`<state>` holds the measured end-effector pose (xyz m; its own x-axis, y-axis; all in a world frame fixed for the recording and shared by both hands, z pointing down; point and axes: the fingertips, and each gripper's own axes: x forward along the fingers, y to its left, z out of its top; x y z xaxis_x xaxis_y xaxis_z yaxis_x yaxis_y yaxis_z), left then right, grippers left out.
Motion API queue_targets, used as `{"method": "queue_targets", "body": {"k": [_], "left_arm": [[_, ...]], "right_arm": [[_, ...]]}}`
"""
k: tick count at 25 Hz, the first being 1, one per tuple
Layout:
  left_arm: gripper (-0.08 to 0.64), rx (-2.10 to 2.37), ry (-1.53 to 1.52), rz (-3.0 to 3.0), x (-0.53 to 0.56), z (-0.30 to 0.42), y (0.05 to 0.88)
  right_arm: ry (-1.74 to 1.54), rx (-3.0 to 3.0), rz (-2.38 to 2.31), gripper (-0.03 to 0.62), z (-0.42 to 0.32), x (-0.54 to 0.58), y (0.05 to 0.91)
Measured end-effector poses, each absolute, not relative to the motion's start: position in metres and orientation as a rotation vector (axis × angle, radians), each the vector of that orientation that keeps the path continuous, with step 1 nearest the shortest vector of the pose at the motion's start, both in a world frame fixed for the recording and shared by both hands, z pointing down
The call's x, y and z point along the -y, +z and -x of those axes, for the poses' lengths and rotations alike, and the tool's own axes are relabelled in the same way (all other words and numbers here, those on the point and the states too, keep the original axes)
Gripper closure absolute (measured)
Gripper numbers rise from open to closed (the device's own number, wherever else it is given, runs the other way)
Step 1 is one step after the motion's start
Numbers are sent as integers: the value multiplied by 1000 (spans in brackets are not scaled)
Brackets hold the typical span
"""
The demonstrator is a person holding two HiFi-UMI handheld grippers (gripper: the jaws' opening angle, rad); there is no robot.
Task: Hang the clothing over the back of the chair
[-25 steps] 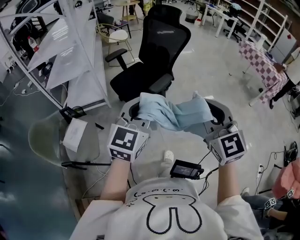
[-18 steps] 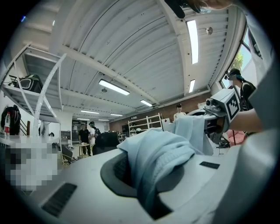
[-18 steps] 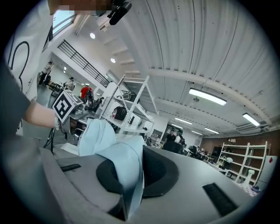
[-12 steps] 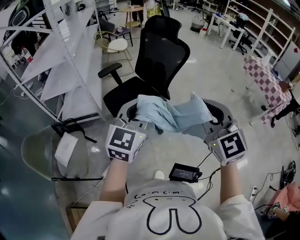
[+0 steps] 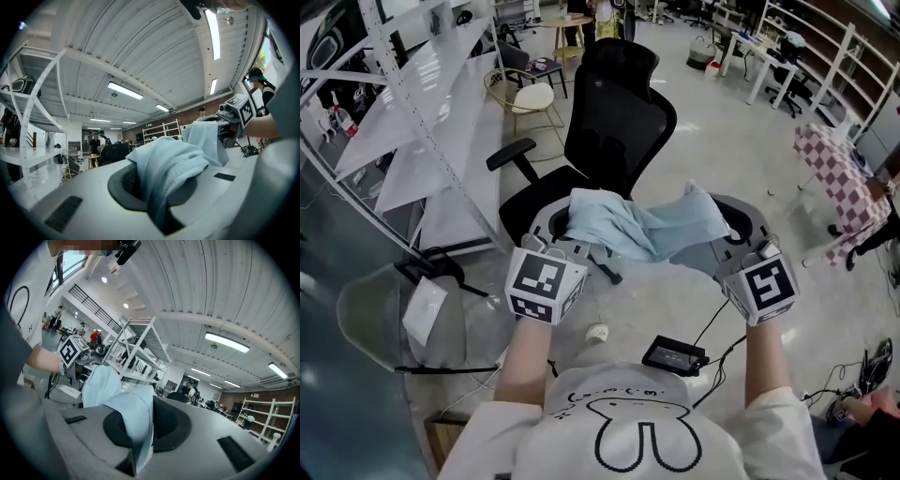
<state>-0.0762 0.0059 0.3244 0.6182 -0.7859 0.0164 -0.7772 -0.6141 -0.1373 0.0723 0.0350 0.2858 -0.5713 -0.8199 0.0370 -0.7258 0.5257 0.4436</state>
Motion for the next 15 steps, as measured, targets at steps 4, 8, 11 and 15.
{"method": "queue_targets", "body": {"k": [4,8,11,15], "left_arm": [[523,-1324,-118,2706,24,70,322],[523,-1327,-107,2702,57,59,319],[523,-1329,-102,2706,86,52,317],[523,-1321,-92,2711,128,43,310]], "right_arm": [[-601,2523,-1295,546,-88,-6,280],[-614,2515,-1295,546,-103,25,272],[-634,2502,-1308,546,-113,52,266],[-659,2492,-1304,546,-120,93,258]]}}
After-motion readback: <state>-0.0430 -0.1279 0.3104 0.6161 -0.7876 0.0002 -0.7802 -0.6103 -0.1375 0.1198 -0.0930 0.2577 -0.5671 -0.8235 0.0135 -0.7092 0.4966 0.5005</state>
